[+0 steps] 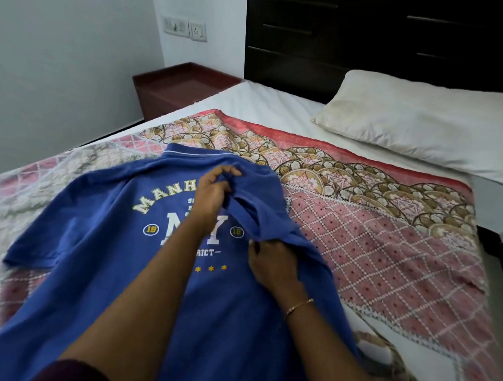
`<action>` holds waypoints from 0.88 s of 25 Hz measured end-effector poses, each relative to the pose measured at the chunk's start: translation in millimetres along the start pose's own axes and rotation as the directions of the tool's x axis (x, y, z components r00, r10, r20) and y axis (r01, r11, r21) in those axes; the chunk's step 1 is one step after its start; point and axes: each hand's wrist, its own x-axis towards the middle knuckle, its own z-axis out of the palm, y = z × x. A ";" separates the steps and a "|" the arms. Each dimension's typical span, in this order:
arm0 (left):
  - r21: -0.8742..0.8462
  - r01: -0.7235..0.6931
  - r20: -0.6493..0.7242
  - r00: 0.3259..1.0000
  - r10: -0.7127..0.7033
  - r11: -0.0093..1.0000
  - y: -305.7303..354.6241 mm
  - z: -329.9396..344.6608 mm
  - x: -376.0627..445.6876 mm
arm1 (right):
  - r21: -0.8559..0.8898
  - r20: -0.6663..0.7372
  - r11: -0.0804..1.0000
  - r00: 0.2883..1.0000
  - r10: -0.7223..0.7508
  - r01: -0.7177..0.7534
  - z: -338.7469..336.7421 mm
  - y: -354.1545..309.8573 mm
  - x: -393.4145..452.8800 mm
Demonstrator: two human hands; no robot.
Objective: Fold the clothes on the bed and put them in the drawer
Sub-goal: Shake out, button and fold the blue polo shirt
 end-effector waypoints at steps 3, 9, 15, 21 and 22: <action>0.211 0.110 0.059 0.990 -0.125 0.971 -1.7 -26.8 6.1 | -0.081 0.085 0.996 0.996 -0.035 0.042 -1.5 15.1 15.4; 0.347 0.338 -0.416 0.891 -0.179 0.875 -36.2 -38.7 7.6 | -0.168 -0.137 0.981 0.983 -0.121 0.098 21.3 4.7 20.8; 0.162 0.183 -0.448 0.889 -0.093 0.970 -43.3 -38.0 11.1 | -0.185 -0.065 0.940 0.951 -0.302 0.286 33.3 9.9 15.7; 0.679 0.062 -0.405 0.863 0.302 0.732 -47.3 -58.2 -19.3 | 0.047 0.134 0.994 0.986 -0.102 0.097 11.4 -5.5 -1.1; 0.705 -0.141 -0.211 0.894 0.395 0.695 -48.9 -51.8 -32.5 | 0.044 0.131 0.998 0.990 -0.051 0.046 7.9 -7.9 -9.8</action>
